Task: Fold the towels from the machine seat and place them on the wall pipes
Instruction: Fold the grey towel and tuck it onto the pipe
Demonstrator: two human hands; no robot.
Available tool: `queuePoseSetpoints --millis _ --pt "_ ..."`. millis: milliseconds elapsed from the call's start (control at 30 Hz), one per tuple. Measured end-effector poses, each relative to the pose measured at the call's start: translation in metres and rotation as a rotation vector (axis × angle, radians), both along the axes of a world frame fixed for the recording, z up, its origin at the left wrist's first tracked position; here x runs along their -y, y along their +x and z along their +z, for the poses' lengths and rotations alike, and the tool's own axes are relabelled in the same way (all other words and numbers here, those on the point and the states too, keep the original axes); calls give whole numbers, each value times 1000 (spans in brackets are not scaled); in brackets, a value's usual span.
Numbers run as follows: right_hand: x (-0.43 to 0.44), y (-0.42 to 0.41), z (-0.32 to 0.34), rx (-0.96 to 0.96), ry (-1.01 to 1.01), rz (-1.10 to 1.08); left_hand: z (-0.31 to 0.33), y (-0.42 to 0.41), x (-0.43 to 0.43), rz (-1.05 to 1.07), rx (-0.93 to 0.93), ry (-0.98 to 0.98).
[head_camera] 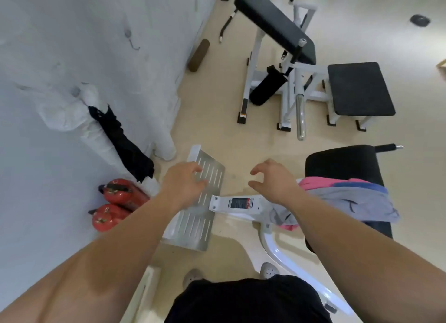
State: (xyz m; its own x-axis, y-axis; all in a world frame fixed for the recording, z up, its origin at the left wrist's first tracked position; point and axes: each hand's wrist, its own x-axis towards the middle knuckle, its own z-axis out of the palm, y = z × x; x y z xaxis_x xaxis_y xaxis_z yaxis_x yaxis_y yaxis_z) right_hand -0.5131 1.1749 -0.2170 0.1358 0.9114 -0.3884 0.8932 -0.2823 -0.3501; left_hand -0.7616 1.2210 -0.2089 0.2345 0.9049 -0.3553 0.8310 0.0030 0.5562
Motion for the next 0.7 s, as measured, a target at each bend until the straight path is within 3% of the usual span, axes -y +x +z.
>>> queuePoseSetpoints --millis 200,467,700 --pt "68 124 -25 82 -83 -141 -23 129 20 -187 -62 -38" --pt "123 288 -69 198 -121 -63 -60 315 63 -330 -165 -155" --pt "121 350 -101 225 -82 -44 -100 409 75 -447 -236 -217"
